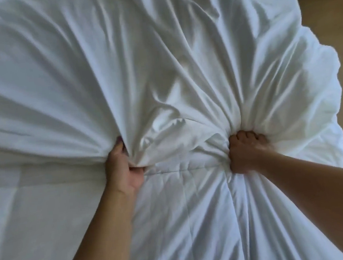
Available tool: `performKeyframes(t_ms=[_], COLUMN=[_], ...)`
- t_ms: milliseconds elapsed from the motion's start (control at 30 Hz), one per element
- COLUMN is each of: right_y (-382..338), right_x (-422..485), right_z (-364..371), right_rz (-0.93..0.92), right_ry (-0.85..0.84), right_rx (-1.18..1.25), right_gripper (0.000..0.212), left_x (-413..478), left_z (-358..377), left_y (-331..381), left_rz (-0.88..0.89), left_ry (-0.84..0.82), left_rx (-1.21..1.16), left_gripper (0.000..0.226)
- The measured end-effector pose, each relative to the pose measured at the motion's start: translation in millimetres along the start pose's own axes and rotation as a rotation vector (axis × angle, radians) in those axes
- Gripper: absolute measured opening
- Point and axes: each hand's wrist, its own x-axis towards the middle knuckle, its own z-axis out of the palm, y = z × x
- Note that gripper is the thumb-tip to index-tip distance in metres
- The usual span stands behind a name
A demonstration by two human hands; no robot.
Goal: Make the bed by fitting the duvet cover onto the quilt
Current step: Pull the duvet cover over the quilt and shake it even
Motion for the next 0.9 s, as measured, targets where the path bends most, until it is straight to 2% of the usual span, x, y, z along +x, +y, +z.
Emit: performKeyframes(t_ms=[67,167,233,300,400,467,567,633,667,700,767,800,833,900], right_y=[-0.9,-0.2,-1.8,-3.1,-5.7,-7.7,-17.5,-41.8,-63.6,-92.0,-175.6,-220.9,-261.2,-324.0], right_x=[2.6,3.4,2.7,3.6,-3.5,-8.9,-26.3,-47.4,-56.3,-65.5,-88.5,-97.8,-99.1,-88.7], right_z=[2.0,2.8,3.9,4.8,1.4,-3.7,-38.0,-73.6,-83.5,-87.0,-88.8,-88.1,-86.5,-84.5], right_rz=[0.011,0.022,0.039,0.060,0.086,0.091,0.105,0.072,0.039,-0.011,-0.186,-0.293,-0.354,-0.298], right_ry=[0.018,0.045,0.024,0.014,0.030,0.059,-0.093,-0.217,-0.207,-0.056,0.365,0.448,0.448,0.421], right_rx=[-0.006,-0.018,-0.026,-0.045,-0.069,-0.079,-0.193,-0.213,-0.248,-0.201,-0.073,-0.030,-0.016,0.063], right_gripper=[0.072,0.071,0.072,0.073,0.069,0.064,0.054,0.032,0.031,0.046,0.077,0.086,0.089,0.074], left_x=[-16.9,-33.7,-34.9,-25.3,-11.2,6.6,32.5,43.0,45.7,46.6,42.3,36.3,27.9,16.1], left_z=[-22.7,-65.1,-87.2,-95.3,-90.0,-91.4,-97.1,-102.3,-103.0,-103.0,-106.9,-110.1,-112.9,-127.1], left_y=[10.2,39.4,60.2,62.2,37.3,22.2,16.1,14.3,13.9,14.4,19.1,24.4,34.0,61.2], left_rz=[0.009,0.090,0.145,0.085,-0.077,-0.046,0.046,0.052,0.041,0.021,-0.050,-0.118,-0.207,-0.277], left_ry=[-0.028,-0.056,-0.076,-0.068,0.062,0.152,0.241,0.212,0.198,0.187,0.141,0.046,-0.105,-0.374], left_rx=[-0.011,-0.173,-0.226,-0.186,-0.041,-0.072,-0.046,-0.047,-0.048,-0.048,-0.051,-0.062,-0.078,-0.096], left_gripper=[0.026,0.024,0.040,0.050,0.046,0.040,0.037,0.036,0.034,0.033,0.033,0.036,0.039,0.044])
